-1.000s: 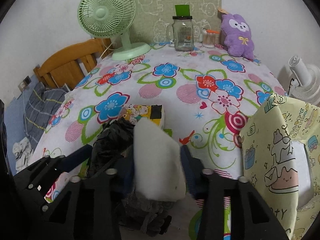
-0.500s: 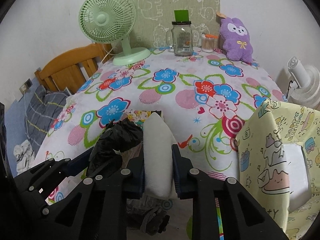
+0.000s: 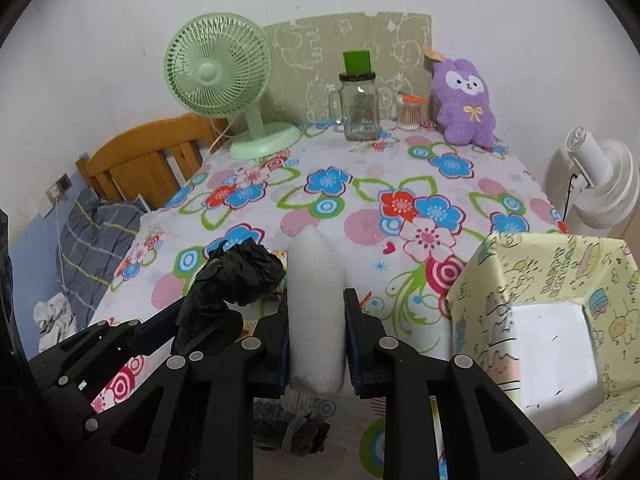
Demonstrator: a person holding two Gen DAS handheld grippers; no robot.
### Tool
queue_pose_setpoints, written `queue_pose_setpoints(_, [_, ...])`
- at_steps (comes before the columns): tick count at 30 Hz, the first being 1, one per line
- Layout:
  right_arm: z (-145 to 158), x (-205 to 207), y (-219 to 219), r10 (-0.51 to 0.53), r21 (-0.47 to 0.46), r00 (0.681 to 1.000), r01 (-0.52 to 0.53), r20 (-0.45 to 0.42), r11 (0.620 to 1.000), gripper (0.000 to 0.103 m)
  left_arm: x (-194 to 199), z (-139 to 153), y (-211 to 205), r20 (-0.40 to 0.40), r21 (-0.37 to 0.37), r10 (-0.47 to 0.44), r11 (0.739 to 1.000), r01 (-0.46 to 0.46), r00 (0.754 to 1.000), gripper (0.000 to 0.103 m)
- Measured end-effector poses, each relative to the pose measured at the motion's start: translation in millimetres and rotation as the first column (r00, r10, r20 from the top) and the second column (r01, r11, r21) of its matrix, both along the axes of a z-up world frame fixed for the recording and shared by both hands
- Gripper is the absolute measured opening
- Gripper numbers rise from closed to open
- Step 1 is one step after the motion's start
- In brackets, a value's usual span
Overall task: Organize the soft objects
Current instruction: 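Grasp the black plastic bag bundle with the left tool while right holds foam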
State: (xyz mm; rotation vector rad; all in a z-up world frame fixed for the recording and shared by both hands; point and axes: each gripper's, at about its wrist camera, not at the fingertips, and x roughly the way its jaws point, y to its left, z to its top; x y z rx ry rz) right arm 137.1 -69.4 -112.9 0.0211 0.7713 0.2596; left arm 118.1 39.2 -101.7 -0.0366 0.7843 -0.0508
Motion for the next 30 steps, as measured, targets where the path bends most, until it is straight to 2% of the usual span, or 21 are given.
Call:
queue_pose_setpoints(17, [46,-29,-21,-0.007,0.013,0.995,0.006,0.096,1.0,0.026,-26,43,-17,0.103,0.002,0.0,1.0,0.0,0.995,0.032])
queue_pose_setpoints(30, [66,-44,-40,-0.015,0.025,0.991,0.012,0.134,1.0,0.026,-40,61,-36,0.136,0.012,-0.013,1.0,0.012,0.991,0.032])
